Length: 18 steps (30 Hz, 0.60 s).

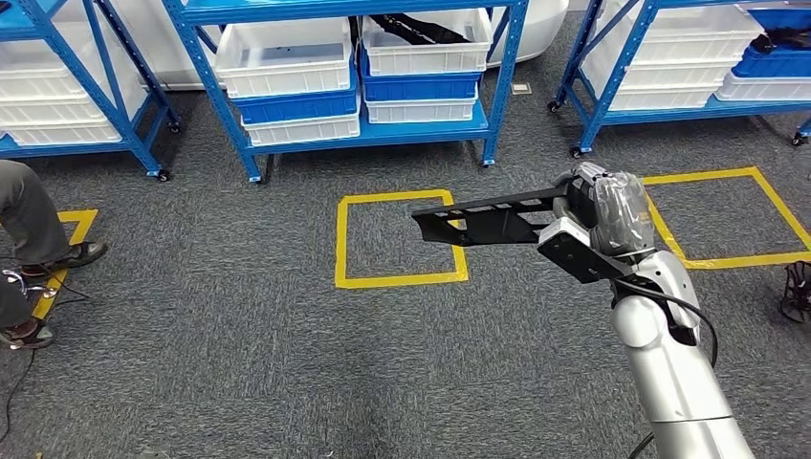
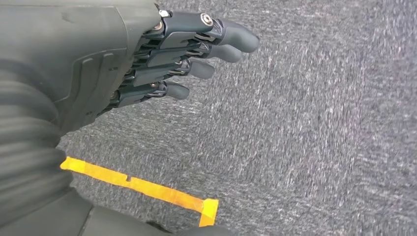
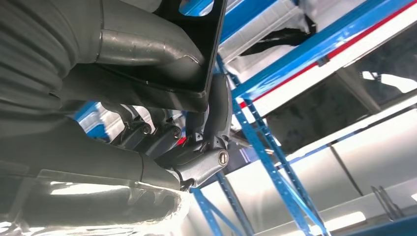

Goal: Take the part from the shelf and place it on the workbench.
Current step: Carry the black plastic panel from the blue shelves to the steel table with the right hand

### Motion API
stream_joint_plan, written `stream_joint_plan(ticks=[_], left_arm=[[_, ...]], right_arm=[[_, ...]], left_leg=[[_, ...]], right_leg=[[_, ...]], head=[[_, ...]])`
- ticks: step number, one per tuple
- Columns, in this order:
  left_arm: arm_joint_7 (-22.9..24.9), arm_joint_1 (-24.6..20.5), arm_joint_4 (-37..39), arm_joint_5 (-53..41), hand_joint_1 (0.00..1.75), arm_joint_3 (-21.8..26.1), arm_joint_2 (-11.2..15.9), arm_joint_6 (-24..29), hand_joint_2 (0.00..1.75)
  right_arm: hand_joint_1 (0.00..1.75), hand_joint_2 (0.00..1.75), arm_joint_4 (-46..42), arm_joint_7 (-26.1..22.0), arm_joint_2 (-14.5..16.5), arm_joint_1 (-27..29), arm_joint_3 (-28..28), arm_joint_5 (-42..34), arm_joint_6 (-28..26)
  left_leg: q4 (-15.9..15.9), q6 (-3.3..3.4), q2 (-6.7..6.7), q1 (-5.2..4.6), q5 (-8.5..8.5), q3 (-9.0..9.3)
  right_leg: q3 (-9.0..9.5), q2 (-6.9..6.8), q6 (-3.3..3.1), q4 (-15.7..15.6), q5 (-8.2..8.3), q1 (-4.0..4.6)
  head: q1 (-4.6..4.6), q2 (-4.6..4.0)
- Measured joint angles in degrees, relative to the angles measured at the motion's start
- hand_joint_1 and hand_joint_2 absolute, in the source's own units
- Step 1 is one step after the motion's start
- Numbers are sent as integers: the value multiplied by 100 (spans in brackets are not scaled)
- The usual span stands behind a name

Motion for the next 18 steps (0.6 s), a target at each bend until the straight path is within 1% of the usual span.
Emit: stream_joint_plan(ticks=[1, 2, 3, 4, 5, 6, 7, 8, 9, 10, 11, 12, 13, 14, 15, 16, 17, 18], left_arm=[[3, 0, -3, 1, 0, 0, 16, 4, 175], [1, 5, -3, 2, 0, 0, 21, 8, 175], [-3, 10, -4, 5, 0, 0, 31, 13, 175], [-8, 13, -6, 10, 0, 1, 45, 21, 175], [-15, 15, -5, 22, 0, 2, 45, 32, 175], [-20, 8, -7, 34, 0, 3, 54, 42, 175], [-26, -5, -8, 45, 0, 4, 57, 50, 175], [-31, -16, -9, 52, 0, 4, 55, 52, 175], [-36, -26, -9, 52, 0, 4, 50, 50, 175], [-39, -33, -9, 53, 0, 4, 43, 48, 175], [-40, -34, -9, 55, 0, 4, 32, 46, 175], [-40, -35, -9, 57, 0, 4, 21, 44, 175], [-40, -36, -9, 60, 0, 4, 7, 44, 175], [-40, -37, -9, 61, 0, 4, -6, 44, 175], [-40, -38, -9, 61, 0, 4, -16, 44, 175], [-41, -40, -10, 61, 0, 5, -18, 44, 175], [-42, -41, -10, 61, 0, 6, -18, 44, 175], [-44, -41, -11, 61, 0, 8, -13, 45, 175]], right_arm=[[171, 175, -16, -5, 1, 5, -8, 8, -1], [171, 175, -31, -10, 4, -4, -11, 20, 1], [171, 175, -42, -14, 8, -12, -13, 26, 1], [171, 175, -48, -16, 14, -18, -13, 33, 3], [171, 175, -52, -19, 17, -22, -13, 43, 4], [171, 175, -56, -19, 19, -19, -15, 48, 5], [171, 175, -61, -19, 19, -27, -19, 56, 6], [171, 175, -64, -19, 17, -50, -23, 62, 7], [171, 175, -65, -19, 16, -78, -27, 65, 8], [171, 175, -63, -19, 16, -103, -29, 68, 10], [171, 175, -56, -18, 17, -115, -28, 70, 13], [171, 175, -49, -18, 19, -114, -27, 72, 15], [171, 175, -42, -18, 19, -108, -27, 77, 16], [171, 175, -36, -18, 20, -110, -27, 80, 18], [171, 175, -33, -18, 20, -121, -27, 85, 18], [171, 175, -32, -18, 20, -140, -27, 92, 18], [171, 175, -29, -18, 22, -166, -26, 99, 18], [171, 175, -26, -18, 23, -190, -24, 107, 16]], left_leg=[[-352, 107, -122, -11, 77, 255], [-685, 185, -239, -32, 135, 467], [-902, 244, -329, -58, 145, 599], [-991, 274, -358, -79, 121, 648], [-1061, 277, -323, -118, 152, 668], [-1172, 306, -261, -122, 187, 725], [-1297, 326, -192, -116, 225, 788], [-1428, 344, -119, -104, 261, 850], [-1539, 350, -43, -83, 277, 906], [-1571, 343, 21, -84, 278, 917], [-1579, 337, 83, -81, 275, 914], [-1576, 322, 148, -77, 267, 912], [-1570, 300, 208, -71, 260, 911], [-1555, 265, 267, -58, 248, 909], [-1523, 216, 324, -39, 228, 905], [-1474, 158, 376, -28, 199, 894], [-1411, 90, 426, -28, 162, 873], [-1357, 32, 474, -36, 128, 856]], right_leg=[[-11, 44, 8, 0, 4, 11], [-20, 93, 22, 1, 13, 8], [-38, 141, 54, 1, 32, -15], [-65, 192, 92, -9, 55, -57], [-79, 261, 140, -34, 85, -91], [-103, 294, 176, -60, 98, -112], [-150, 262, 193, -46, 82, -113], [-236, 188, 204, 61, 30, -103], [-390, 81, 202, 306, -66, -99], [-602, -12, 212, 663, -177, -109], [-832, -59, 235, 1053, -277, -133], [-1024, -85, 280, 1355, -324, -160], [-1124, -107, 342, 1467, -291, -189], [-1098, -144, 421, 1335, -170, -221], [-955, -215, 506, 995, 11, -252], [-772, -344, 565, 589, 176, -271], [-615, -447, 583, 261, 309, -262], [-529, -509, 550, 71, 382, -247]], head=[[17, 0], [49, 0], [64, 0], [79, 0], [72, 0], [53, 0], [57, 0], [66, 0], [76, 0], [88, 0], [92, 0], [93, 0], [96, 0], [95, 0], [96, 0], [102, 0], [110, 0], [112, 0]])
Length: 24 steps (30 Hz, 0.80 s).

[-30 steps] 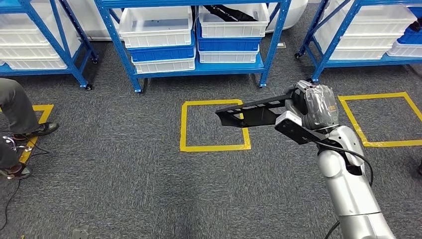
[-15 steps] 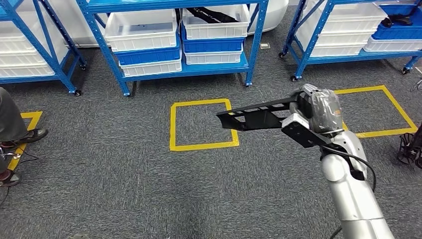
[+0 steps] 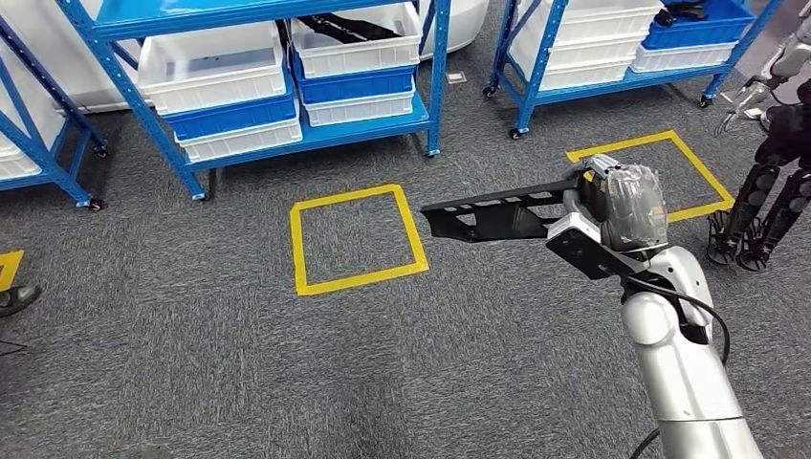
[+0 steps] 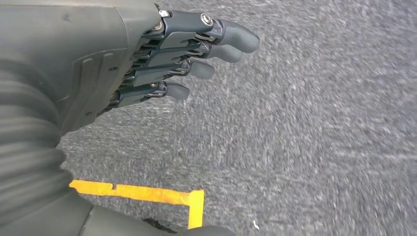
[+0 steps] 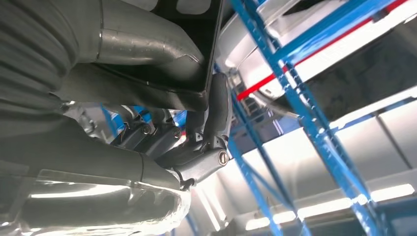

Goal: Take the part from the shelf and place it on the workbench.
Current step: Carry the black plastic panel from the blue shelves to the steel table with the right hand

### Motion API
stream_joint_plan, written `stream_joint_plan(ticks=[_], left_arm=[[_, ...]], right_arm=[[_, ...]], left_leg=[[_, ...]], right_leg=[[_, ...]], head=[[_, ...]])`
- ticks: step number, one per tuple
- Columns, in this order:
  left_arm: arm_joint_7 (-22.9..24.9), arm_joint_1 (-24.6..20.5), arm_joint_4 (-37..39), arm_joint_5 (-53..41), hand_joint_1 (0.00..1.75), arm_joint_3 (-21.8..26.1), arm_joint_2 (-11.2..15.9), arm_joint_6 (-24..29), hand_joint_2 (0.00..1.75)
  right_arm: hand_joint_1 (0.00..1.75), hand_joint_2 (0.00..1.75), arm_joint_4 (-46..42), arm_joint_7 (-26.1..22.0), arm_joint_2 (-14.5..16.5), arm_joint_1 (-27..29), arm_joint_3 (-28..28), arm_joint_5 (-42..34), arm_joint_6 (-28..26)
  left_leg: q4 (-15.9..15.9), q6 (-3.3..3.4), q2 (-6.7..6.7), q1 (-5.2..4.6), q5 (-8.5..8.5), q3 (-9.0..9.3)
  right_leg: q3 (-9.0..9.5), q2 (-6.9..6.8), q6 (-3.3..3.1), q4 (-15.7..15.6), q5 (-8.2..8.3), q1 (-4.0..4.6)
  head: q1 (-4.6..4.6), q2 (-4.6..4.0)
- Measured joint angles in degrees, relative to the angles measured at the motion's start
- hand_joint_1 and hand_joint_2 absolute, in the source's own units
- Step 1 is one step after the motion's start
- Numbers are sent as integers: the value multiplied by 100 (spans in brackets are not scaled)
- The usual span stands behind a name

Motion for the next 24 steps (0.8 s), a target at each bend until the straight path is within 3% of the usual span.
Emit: stream_joint_plan(ticks=[2, 3, 5, 7, 9, 10, 11, 12, 14, 16, 18, 19, 21, 23, 24], left_arm=[[-4, -2, -1, 1, 0, 4, 2, 7, 175], [-5, -3, -2, 1, 0, 8, 2, 10, 175], [-5, -5, -1, 1, 0, 15, 1, 16, 175], [-5, -1, -1, 1, 0, 22, 4, 16, 175], [-5, 3, -1, 1, 0, 29, 10, 16, 175], [-5, 4, 0, 1, 0, 31, 10, 16, 175], [-5, 4, 0, -1, 0, 32, 9, 15, 175], [-5, 3, 1, -2, 0, 32, 8, 15, 175], [-4, 1, 1, -7, 0, 32, 21, 13, 175], [-4, 0, 2, -17, 0, 32, 38, 14, 175], [-4, -3, 1, -26, 0, 34, 54, 20, 175], [-3, -10, -1, -27, 0, 35, 55, 21, 175], [-3, -21, -1, -34, 0, 36, 42, 16, 175], [-3, -19, 1, -41, 0, 36, 21, 5, 175], [-3, -16, 2, -43, 0, 36, 14, 1, 175]], right_arm=[[171, 175, 5, 0, -1, -26, 2, 11, -5], [171, 175, 6, -1, -4, -29, 2, 13, -9], [171, 175, 6, -2, -8, -35, 2, 14, -11], [171, 175, 8, -2, -1, -38, 3, 15, -12], [171, 175, 21, -2, 8, -34, 8, 16, -12], [171, 175, 31, -2, 13, -32, 11, 16, -12], [171, 175, 39, -2, 13, -30, 13, 14, -13], [171, 175, 44, -1, 14, -30, 15, 12, -15], [171, 175, 47, 1, 16, -37, 16, 8, -26], [171, 175, 54, 4, 17, -44, 19, 6, -43], [171, 175, 57, 8, 8, -29, 20, 5, -58], [171, 175, 55, 9, -2, -16, 18, 4, -65], [171, 175, 53, 9, -34, -34, 9, 1, -73], [171, 175, 56, 10, -53, -56, 2, -1, -79], [171, 175, 60, 11, -52, -49, 2, -2, -80]], left_leg=[[31, -105, 102, -3, -17, -6], [23, -151, 137, 18, -12, 2], [146, -225, -8, 65, -153, -38], [731, -233, -292, 86, -587, -251], [1494, -212, -404, 82, -977, -535], [1671, -192, -417, 78, -1022, -592], [1627, -155, -426, 73, -954, -544], [1358, -102, -455, 62, -792, -388], [607, 67, -698, 33, -487, 21], [216, 199, -894, -10, -375, 214], [113, 265, -808, -60, -316, 241], [0, 284, -720, -56, -245, 283], [-256, 309, -540, -26, -84, 371], [-354, 282, -370, -2, -4, 378], [-352, 261, -280, 6, 10, 357]], right_leg=[[-19, 61, -144, -25, 37, 86], [-45, 125, -226, -23, 57, 81], [-64, 241, -355, -46, 112, 60], [-81, 356, -448, -60, 165, 54], [-112, 493, -510, -57, 202, 124], [-126, 570, -528, -55, 216, 163], [-135, 650, -543, -54, 232, 198], [-139, 727, -549, -53, 244, 227], [-150, 866, -547, -57, 284, 244], [-187, 985, -499, -67, 337, 197], [-218, 1120, -402, -130, 419, 161], [-237, 1111, -370, -156, 451, 170], [-382, 852, -372, 40, 338, 218], [-700, 522, -391, 725, 5, 196], [-854, 450, -364, 1101, -139, 154]], head=[[-10, 0], [-19, 0], [-38, 0], [-61, 0], [-60, 0], [-60, 0], [-60, 0], [-60, 0], [-42, 0], [-22, 0], [-34, 0], [-42, 0], [-14, 0], [26, 0], [35, 0]])
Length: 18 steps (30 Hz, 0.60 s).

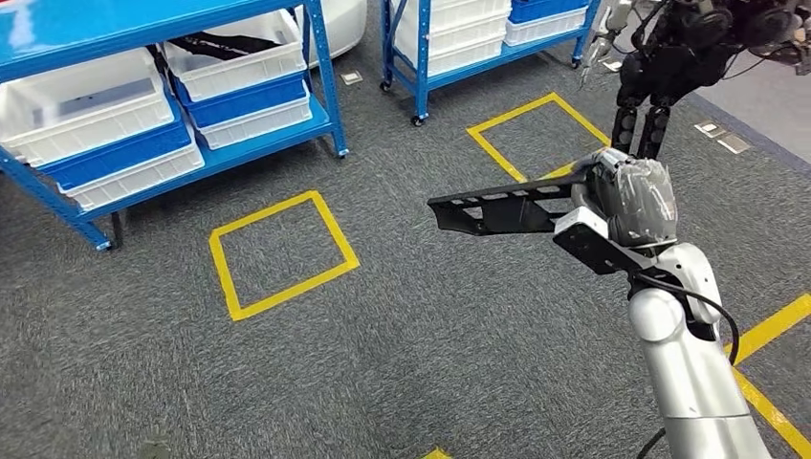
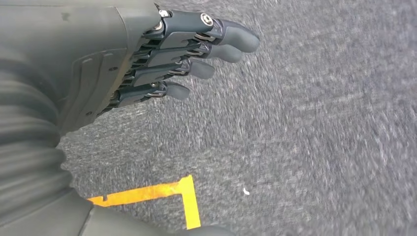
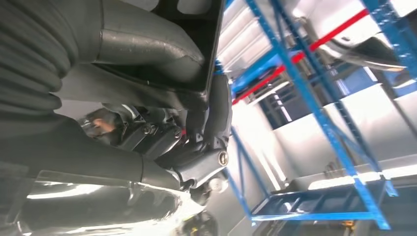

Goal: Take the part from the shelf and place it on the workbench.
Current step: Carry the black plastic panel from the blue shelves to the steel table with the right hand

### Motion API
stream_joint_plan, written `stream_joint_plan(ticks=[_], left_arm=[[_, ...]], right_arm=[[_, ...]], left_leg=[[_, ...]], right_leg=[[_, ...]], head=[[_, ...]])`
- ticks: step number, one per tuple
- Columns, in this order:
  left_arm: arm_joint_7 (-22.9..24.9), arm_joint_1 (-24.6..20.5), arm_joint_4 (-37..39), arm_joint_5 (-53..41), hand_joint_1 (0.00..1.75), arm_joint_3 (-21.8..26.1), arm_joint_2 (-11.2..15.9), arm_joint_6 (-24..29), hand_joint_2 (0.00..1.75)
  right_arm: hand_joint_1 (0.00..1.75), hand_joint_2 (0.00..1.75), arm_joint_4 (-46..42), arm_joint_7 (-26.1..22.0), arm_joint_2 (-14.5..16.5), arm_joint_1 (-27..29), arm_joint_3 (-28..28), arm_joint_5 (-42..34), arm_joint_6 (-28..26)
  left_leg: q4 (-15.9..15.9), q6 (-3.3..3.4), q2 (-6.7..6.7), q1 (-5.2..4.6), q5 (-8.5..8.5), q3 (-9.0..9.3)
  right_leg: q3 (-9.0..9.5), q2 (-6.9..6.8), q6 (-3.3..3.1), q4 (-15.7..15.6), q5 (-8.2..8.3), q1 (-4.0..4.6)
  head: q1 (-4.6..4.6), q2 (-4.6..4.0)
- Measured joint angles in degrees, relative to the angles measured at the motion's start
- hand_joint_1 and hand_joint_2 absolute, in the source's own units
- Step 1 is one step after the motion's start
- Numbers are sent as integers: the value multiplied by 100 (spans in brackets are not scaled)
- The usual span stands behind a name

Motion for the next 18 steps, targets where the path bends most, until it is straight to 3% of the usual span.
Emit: stream_joint_plan(ticks=[1, 2, 3, 5, 6, 7, 10, 11, 13, 14, 16, 17, 18], left_arm=[[1, 2, 1, -1, 0, 0, -8, -4, 175], [1, 2, 1, -1, 0, 0, -15, -9, 175], [1, 1, 1, -1, 0, 0, -22, -14, 175], [1, -3, -4, -2, 0, 0, -14, -21, 175], [1, -5, -9, -4, 0, 0, -6, -22, 175], [-1, -7, -13, -7, 0, 0, 1, -23, 175], [-3, -13, -20, -18, 0, 0, -10, -30, 175], [-2, -15, -21, -22, 0, 0, -14, -34, 175], [-2, -14, -21, -38, 0, 0, -23, -40, 175], [-2, -10, -21, -44, 0, 0, -22, -42, 175], [1, -2, -21, -52, 0, 0, -20, -44, 175], [2, -1, -21, -54, 0, 0, -20, -45, 175], [3, -1, -21, -56, 0, 0, -21, -45, 175]], right_arm=[[171, 175, 4, 0, 0, 16, 0, 1, 0], [171, 175, 9, 1, -1, 28, 0, 2, 0], [171, 175, 12, 2, -1, 32, -1, 3, 0], [171, 175, 15, 9, 1, 21, 0, 7, 0], [171, 175, 14, 13, 3, 16, 0, 9, -1], [171, 175, 15, 19, 5, 14, 1, 11, -2], [171, 175, 16, 34, -5, 28, -8, 24, -15], [171, 175, 15, 41, -11, 29, -12, 29, -22], [171, 175, 13, 65, -20, 27, -16, 49, -34], [171, 175, 13, 74, -21, 28, -17, 58, -39], [171, 175, 14, 89, -23, 43, -17, 69, -45], [171, 175, 14, 90, -24, 51, -17, 70, -45], [171, 175, 14, 91, -26, 52, -19, 71, -46]], left_leg=[[7, -31, 83, 11, 5, -19], [23, -74, 166, 29, 6, -39], [54, -129, 247, 58, -3, -59], [181, -278, 387, 101, -63, -125], [267, -352, 454, 105, -112, -162], [333, -415, 504, 105, -149, -194], [394, -520, 636, 149, -188, -204], [467, -535, 567, 179, -267, -223], [938, -533, 240, 214, -640, -394], [1343, -513, 63, 201, -892, -554], [2053, -439, -83, 139, -1207, -862], [2161, -371, -109, 95, -1204, -912], [2035, -282, -136, 44, -1087, -848]], right_leg=[[-79, -36, 50, 225, -73, -44], [-48, -73, 127, 238, -70, -99], [113, -125, 220, 5, 8, -156], [601, -365, 393, -748, 179, -226], [744, -448, 402, -996, 226, -233], [798, -492, 366, -1097, 231, -225], [692, -308, 150, -1025, 249, -171], [669, -236, 99, -1016, 268, -157], [640, -99, 16, -1020, 312, -146], [622, -32, -12, -1020, 330, -117], [581, 125, -68, -1020, 366, -37], [562, 212, -97, -1019, 386, 8], [551, 298, -123, -1019, 405, 50]], head=[[3, 0], [2, 0], [1, 0], [17, 0], [22, 0], [23, 0], [-19, 0], [-32, 0], [-54, 0], [-60, 0], [-66, 0], [-65, 0], [-64, 0]])
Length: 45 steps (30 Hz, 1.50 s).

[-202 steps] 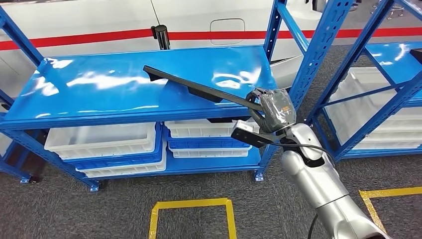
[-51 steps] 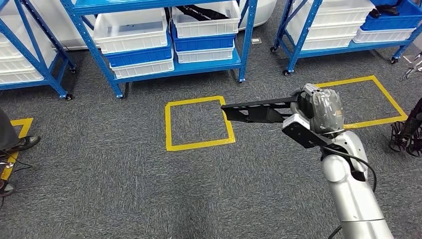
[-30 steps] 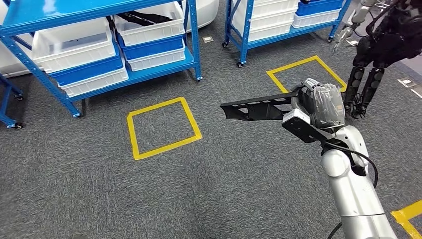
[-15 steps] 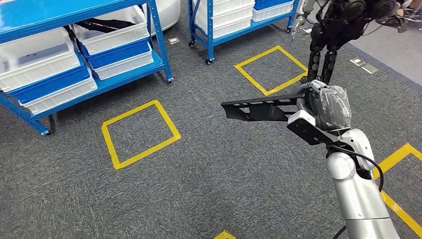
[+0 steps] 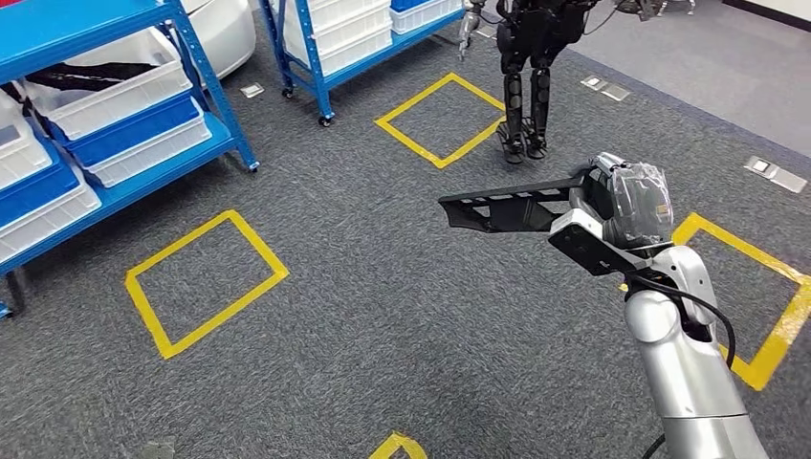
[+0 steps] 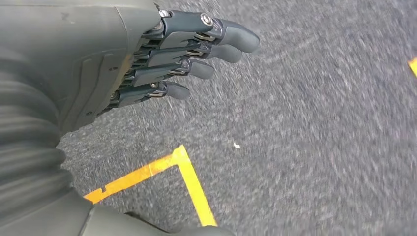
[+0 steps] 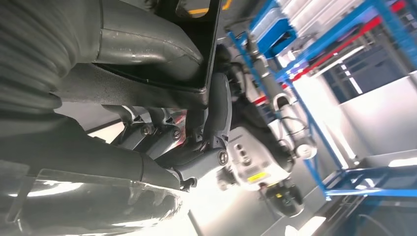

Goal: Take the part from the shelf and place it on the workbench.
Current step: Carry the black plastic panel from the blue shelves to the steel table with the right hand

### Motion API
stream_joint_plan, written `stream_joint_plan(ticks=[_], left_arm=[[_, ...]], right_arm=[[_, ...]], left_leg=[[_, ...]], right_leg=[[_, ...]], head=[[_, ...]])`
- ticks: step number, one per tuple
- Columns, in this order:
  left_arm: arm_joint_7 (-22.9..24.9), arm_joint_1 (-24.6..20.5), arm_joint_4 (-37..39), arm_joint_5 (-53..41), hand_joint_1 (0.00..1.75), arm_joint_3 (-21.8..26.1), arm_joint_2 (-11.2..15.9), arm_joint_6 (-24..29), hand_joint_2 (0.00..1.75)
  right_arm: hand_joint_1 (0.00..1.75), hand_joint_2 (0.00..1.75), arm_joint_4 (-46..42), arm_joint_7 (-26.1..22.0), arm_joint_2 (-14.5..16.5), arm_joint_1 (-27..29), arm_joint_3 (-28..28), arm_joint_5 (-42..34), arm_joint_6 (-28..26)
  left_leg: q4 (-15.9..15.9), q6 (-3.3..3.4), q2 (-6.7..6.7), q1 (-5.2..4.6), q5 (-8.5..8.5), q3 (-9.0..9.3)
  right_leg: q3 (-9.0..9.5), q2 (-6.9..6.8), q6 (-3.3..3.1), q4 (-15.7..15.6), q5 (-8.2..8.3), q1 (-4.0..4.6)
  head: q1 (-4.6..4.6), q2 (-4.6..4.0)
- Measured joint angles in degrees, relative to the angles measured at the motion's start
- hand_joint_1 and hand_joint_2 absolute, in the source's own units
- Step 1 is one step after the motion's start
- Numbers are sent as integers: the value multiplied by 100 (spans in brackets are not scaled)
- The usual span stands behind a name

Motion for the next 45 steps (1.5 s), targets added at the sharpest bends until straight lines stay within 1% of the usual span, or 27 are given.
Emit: stream_joint_plan(ticks=[2, 4, 5, 7, 9, 11, 13, 14, 15, 17, 18, 20, 22, 23, 25, 26, 28, 30, 31, 33, 35, 37, 39, 40, 42, 44, 45], left_arm=[[2, -2, -1, -4, 0, 0, 8, -1, 175], [5, -4, -5, -13, 0, -2, 41, -3, 175], [8, -7, -9, -21, 0, -3, 59, -4, 175], [15, -15, -16, -52, 0, -5, 81, -2, 175], [25, -21, -16, -99, 0, -7, 74, -5, 175], [45, -11, -14, -130, 0, -9, 52, -11, 175], [69, -2, -12, -158, 0, -12, 28, -19, 175], [80, -2, -10, -175, 0, -15, 16, -25, 175], [88, -3, -10, -191, 0, -19, 6, -34, 175], [102, -11, -11, -210, 0, -24, -1, -52, 175], [107, -19, -13, -215, 0, -25, 7, -59, 175], [109, -37, -16, -220, 0, -29, 16, -61, 175], [105, -60, -16, -223, 0, -38, -3, -61, 175], [105, -73, -15, -229, 0, -43, -18, -61, 175], [107, -85, -11, -244, 0, -51, -44, -60, 175], [110, -87, -10, -249, 0, -52, -51, -60, 175], [123, -86, -9, -254, 0, -53, -61, -58, 175], [142, -87, -9, -256, 0, -55, -69, -57, 175], [150, -89, -9, -258, 0, -57, -73, -57, 175], [161, -95, -9, -263, 0, -58, -68, -57, 175], [164, -104, -10, -276, 0, -62, -54, -56, 175], [165, -116, -11, -290, 0, -66, -46, -54, 175], [166, -130, -11, -299, 0, -69, -54, -53, 175], [166, -131, -11, -303, 0, -70, -63, -54, 175], [166, -120, -10, -304, 0, -72, -86, -57, 175], [174, -110, -9, -305, 0, -72, -98, -57, 175], [185, -110, -9, -309, 0, -72, -105, -55, 175]], right_arm=[[171, 175, -2, 4, -2, -8, -4, 0, -2], [171, 175, -3, 12, -2, -28, -6, 4, -7], [171, 175, -2, 17, -2, -29, -7, 7, -10], [171, 175, -5, 27, -19, -16, -15, 12, -18], [171, 175, -13, 34, -56, -19, -38, 12, -23], [171, 175, -17, 46, -92, -42, -56, 12, -30], [171, 175, -17, 74, -115, -14, -58, 20, -35], [171, 175, -17, 90, -128, 16, -62, 29, -36], [171, 175, -18, 109, -143, 39, -67, 38, -37], [171, 175, -24, 130, -172, 58, -90, 52, -38], [171, 175, -32, 138, -183, 62, -102, 56, -38], [171, 175, -58, 146, -210, 73, -133, 61, -44], [171, 175, -78, 152, -244, 82, -163, 64, -46], [171, 175, -82, 156, -261, 82, -175, 68, -44], [171, 175, -89, 171, -285, 60, -191, 101, -43], [171, 175, -91, 181, -289, 51, -193, 126, -43], [171, 175, -92, 196, -295, 50, -193, 164, -43], [171, 175, -92, 202, -309, 64, -195, 172, -43], [171, 175, -93, 205, -322, 67, -197, 172, -43], [171, 175, -98, 213, -342, 67, -213, 170, -43], [171, 175, -102, 228, -352, 75, -231, 172, -42], [171, 175, -103, 239, -376, 91, -253, 172, -41], [171, 175, -109, 243, -425, 89, -296, 169, -41], [171, 175, -113, 245, -446, 75, -315, 169, -41], [171, 175, -119, 250, -466, 62, -331, 169, -41], [171, 175, -119, 257, -464, 91, -331, 173, -41], [171, 175, -118, 266, -465, 108, -334, 180, -41]], left_leg=[[-688, 260, -228, -119, 374, 356], [-1218, 481, -490, -209, 596, 614], [-1317, 540, -550, -241, 619, 652], [-1483, 579, -410, -266, 716, 702], [-1775, 602, -236, -238, 902, 804], [-1944, 570, -51, -217, 1029, 843], [-1952, 510, 133, -196, 1055, 807], [-1947, 461, 224, -177, 1056, 790], [-1932, 398, 313, -152, 1052, 774], [-1833, 243, 481, -94, 1004, 730], [-1750, 158, 552, -83, 954, 682], [-1607, 22, 681, -73, 845, 609], [-1563, -42, 790, -36, 793, 597], [-1523, -64, 732, 1, 746, 594], [-1182, -93, 404, 52, 447, 478], [-840, -92, 202, 56, 201, 348], [-77, -46, 34, 37, -208, 34], [129, 41, -6, 4, -226, -36], [-109, 104, -45, -23, -74, 99], [-879, 250, -314, -99, 292, 525], [-1339, 360, -536, -177, 477, 763], [-1419, 413, -454, -226, 535, 780], [-1580, 422, -287, -208, 678, 831], [-1664, 425, -202, -197, 760, 845], [-1730, 405, -32, -197, 857, 809], [-1726, 373, 151, -202, 897, 732], [-1722, 353, 241, -199, 911, 701]], right_leg=[[-3, 156, -37, -4, 36, 41], [-20, 291, -15, -17, 86, 40], [-39, 359, 17, -32, 119, 12], [-72, 470, 92, -106, 210, -11], [-161, 215, 94, -52, 179, 25], [-410, -176, 77, 457, -97, 16], [-684, -308, 144, 1130, -374, -75], [-716, -342, 214, 1268, -418, -134], [-626, -386, 308, 1171, -386, -198], [-178, -596, 505, 479, -218, -316], [17, -730, 565, 168, -153, -323], [140, -834, 497, -42, -126, -300], [85, -678, 342, 0, -103, -266], [62, -604, 294, 1, -84, -254], [28, -467, 211, -4, -36, -247], [10, -402, 180, -5, -16, -232], [-35, -248, 125, -4, 22, -173], [-72, -86, 90, -3, 58, -120], [-81, -4, 83, -3, 79, -106], [-91, 134, 97, -5, 123, -98], [-106, 255, 148, -24, 176, -106], [-125, 383, 229, -87, 256, -112], [-206, 264, 243, -56, 254, -85], [-304, 106, 218, 94, 157, -66], [-619, -224, 158, 775, -212, -58], [-867, -331, 194, 1450, -489, -91], [-844, -359, 246, 1522, -521, -114]], head=[[7, 0], [33, 0], [37, 0], [20, 0], [38, 0], [76, 0], [92, 0], [93, 0], [93, 0], [97, 0], [104, 0], [79, 0], [35, 0], [22, 0], [10, 0], [-2, 0], [-20, 0], [-19, 0], [-17, 0], [-15, 0], [-14, 0], [-22, 0], [-14, 0], [0, 0], [23, 0], [31, 0], [29, 0]])
